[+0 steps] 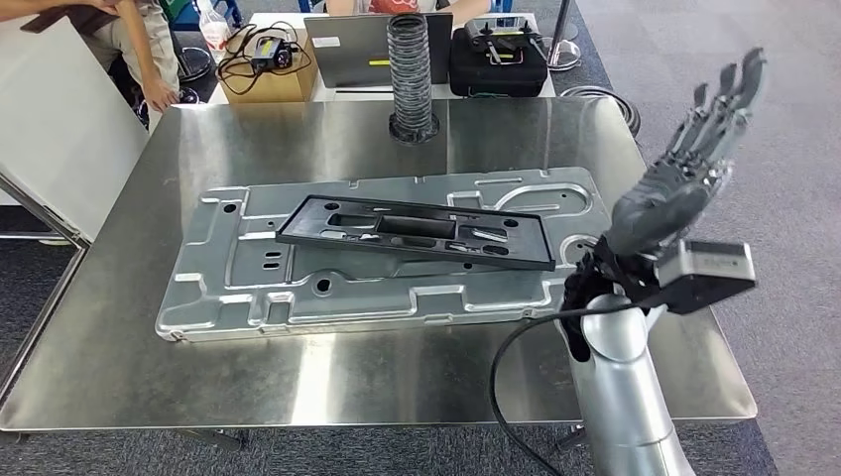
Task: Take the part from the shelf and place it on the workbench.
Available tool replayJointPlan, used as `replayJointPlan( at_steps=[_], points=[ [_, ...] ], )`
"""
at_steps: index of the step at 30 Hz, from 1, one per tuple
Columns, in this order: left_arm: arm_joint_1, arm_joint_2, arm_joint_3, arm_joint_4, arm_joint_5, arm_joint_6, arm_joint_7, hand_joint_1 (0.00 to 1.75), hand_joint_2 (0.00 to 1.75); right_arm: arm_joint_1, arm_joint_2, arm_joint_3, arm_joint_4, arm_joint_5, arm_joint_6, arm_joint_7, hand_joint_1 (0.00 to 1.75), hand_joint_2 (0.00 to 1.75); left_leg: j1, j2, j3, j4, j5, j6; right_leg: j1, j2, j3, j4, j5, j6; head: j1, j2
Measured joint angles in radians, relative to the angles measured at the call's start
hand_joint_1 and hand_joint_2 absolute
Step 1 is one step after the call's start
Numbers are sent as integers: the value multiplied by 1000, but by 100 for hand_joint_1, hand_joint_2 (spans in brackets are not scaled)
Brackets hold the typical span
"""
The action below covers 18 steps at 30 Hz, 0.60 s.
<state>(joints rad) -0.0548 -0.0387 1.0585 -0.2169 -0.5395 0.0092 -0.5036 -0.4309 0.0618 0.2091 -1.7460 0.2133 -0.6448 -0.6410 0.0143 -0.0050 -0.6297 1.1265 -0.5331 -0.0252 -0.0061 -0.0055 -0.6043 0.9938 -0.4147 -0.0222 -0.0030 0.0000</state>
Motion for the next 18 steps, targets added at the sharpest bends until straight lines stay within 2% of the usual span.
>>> replayJointPlan(
  at_steps=[1,2,3,4,5,7,8,9,12,13,14,16,17,18],
  points=[
    [0,0,4,0,-1,0,-1,0,0,37,-16,-6,-21,2,-15,-11,0,0,1,0,-23,70,-40,-2,0,-1,-4,0,3,-1,-2,0],
    [1,0,7,0,-2,0,-3,0,0,72,-30,-14,-37,6,-27,-18,0,0,1,0,-39,128,-68,-5,0,-1,-9,1,7,-2,-1,0],
    [1,0,10,0,-2,0,-5,0,0,104,-42,-23,-50,10,-37,-23,0,0,2,0,-43,157,-80,-6,0,-2,-15,2,11,-1,-2,0],
    [2,1,13,0,-2,0,-7,0,0,134,-52,-35,-60,16,-44,-25,0,0,2,0,-25,146,-72,-7,0,-1,-21,4,16,1,-2,0],
    [2,1,14,0,-3,-1,-10,0,0,160,-59,-49,-68,21,-47,-25,0,0,3,0,12,93,-50,-6,0,-1,-27,6,20,4,-2,0],
    [0,2,16,0,-4,-3,-15,0,0,205,-67,-84,-80,26,-52,-26,0,0,3,-1,105,-56,-8,-1,0,1,-37,11,30,12,-1,0],
    [-2,2,17,-1,-5,-5,-18,0,0,223,-71,-102,-83,26,-53,-29,0,0,1,-2,133,-106,4,4,1,1,-40,13,34,18,0,0],
    [-2,3,18,-1,-5,-7,-19,0,0,238,-75,-120,-86,24,-54,-31,0,0,-2,-3,145,-131,9,9,1,2,-41,14,40,25,1,0],
    [-1,4,20,-3,-8,-13,-20,0,0,277,-83,-172,-87,15,-52,-34,0,0,-7,-2,134,-134,31,31,-3,3,-45,11,51,46,3,0],
    [-2,5,21,-3,-9,-14,-20,0,0,288,-86,-189,-87,12,-52,-34,0,0,-6,0,127,-136,43,39,-6,4,-52,23,34,52,3,0],
    [-3,5,21,-3,-11,-15,-19,0,0,299,-90,-205,-86,10,-51,-35,0,0,-5,2,118,-139,55,45,-8,5,-65,55,-3,57,4,0],
    [-4,6,23,-3,-15,-17,-17,0,0,319,-93,-233,-83,9,-49,-38,0,0,-5,5,92,-139,76,53,-10,5,-102,175,-107,66,7,0],
    [-4,7,24,-4,-17,-17,-17,0,0,331,-94,-245,-81,9,-46,-38,0,0,-6,5,78,-138,86,54,-10,5,-117,242,-145,69,8,0],
    [-3,7,25,-4,-18,-17,-16,0,0,342,-94,-256,-77,10,-42,-39,0,0,-7,6,63,-136,96,54,-10,5,-120,288,-160,71,8,0]
  ],
)
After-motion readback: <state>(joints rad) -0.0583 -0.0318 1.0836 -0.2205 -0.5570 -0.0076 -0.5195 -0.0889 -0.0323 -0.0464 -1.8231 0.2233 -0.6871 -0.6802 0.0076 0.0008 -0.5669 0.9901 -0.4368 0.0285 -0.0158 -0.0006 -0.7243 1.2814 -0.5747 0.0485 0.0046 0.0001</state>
